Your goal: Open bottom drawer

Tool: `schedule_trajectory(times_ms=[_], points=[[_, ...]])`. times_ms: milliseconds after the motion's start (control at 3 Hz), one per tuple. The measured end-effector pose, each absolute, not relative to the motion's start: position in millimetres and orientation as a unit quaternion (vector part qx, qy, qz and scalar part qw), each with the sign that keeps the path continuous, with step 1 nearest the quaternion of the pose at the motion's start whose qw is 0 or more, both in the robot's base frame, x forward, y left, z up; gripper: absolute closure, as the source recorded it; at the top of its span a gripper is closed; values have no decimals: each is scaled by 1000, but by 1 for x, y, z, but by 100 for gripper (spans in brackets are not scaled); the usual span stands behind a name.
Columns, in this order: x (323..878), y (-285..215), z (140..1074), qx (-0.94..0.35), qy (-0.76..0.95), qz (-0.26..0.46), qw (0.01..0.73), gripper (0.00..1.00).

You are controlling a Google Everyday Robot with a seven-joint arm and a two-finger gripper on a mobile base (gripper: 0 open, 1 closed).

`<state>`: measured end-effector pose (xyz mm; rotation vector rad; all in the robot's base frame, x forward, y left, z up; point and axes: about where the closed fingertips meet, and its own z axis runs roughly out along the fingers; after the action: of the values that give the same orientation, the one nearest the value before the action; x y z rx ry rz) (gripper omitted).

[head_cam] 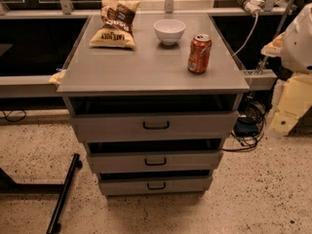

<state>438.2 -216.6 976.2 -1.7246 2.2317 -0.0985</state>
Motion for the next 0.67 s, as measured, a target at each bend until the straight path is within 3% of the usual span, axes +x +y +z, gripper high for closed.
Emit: schedule_trajectory(times_ms=[333, 667], points=[[438, -217, 976, -603, 781, -34, 159, 0], [438, -217, 976, -603, 781, -34, 159, 18]])
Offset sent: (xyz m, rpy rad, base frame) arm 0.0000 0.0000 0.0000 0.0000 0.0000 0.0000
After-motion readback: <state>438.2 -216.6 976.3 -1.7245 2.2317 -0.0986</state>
